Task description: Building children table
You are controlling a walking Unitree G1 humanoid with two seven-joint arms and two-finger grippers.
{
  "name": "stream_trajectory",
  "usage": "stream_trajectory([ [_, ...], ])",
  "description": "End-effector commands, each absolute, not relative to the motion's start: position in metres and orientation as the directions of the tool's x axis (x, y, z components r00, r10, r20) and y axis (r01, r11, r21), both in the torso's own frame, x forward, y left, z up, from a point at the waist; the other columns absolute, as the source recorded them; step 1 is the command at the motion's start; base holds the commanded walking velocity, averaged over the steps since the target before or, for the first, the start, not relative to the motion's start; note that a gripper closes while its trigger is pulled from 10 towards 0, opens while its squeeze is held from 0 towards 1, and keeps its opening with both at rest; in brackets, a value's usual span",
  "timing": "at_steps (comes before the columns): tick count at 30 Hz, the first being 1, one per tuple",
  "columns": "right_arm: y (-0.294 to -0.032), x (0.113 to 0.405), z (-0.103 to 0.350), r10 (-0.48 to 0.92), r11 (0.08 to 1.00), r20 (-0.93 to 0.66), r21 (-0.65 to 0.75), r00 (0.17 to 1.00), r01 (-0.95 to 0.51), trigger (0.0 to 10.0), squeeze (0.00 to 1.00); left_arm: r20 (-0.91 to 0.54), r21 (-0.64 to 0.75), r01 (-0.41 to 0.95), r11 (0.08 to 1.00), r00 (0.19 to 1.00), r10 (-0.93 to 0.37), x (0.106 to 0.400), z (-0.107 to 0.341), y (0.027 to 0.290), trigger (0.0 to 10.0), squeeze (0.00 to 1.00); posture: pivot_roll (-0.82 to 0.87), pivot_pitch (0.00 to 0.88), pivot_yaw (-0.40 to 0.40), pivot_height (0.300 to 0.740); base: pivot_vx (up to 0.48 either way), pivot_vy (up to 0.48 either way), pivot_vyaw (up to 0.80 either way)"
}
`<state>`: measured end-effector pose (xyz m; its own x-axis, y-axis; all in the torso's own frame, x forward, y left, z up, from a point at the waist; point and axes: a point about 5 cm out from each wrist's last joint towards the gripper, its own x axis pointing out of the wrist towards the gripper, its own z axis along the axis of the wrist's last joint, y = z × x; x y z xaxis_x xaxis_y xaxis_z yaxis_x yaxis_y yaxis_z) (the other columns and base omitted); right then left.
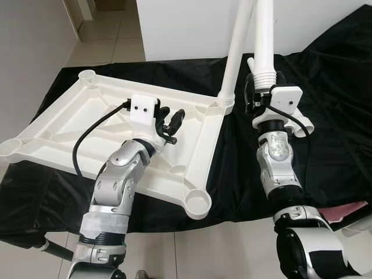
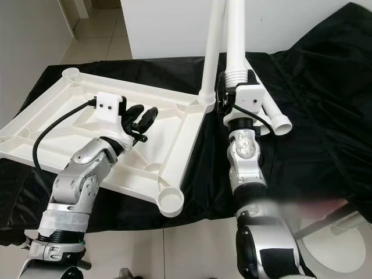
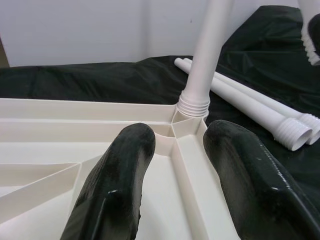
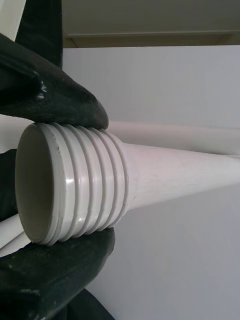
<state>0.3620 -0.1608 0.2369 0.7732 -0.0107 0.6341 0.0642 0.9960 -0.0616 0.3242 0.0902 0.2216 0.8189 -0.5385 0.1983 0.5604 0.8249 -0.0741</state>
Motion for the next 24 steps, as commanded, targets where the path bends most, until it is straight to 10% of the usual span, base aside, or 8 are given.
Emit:
stream_trajectory([
  [1, -0.159, 0.356, 0.239, -0.025, 0.996, 0.667, -0.048, 0.745, 0.076, 10.0, 0.0, 0.193, -0.048, 0.626, 0.779, 0.771, -0.607, 0.322, 0.223, 0.088, 10.0, 0.0, -0.02, 0.03, 0.069, 0.74, 0.0, 0.0, 0.0],
  [24, -0.132, 0.326, 0.252, 0.205, 0.96, 0.738, -0.279, 0.643, 0.014, 10.0, 0.0, 0.258, -0.105, 0.732, 0.673, 0.674, -0.693, 0.327, 0.244, 0.102, 10.0, 0.0, -0.05, 0.011, 0.078, 0.74, 0.0, 0.0, 0.0],
])
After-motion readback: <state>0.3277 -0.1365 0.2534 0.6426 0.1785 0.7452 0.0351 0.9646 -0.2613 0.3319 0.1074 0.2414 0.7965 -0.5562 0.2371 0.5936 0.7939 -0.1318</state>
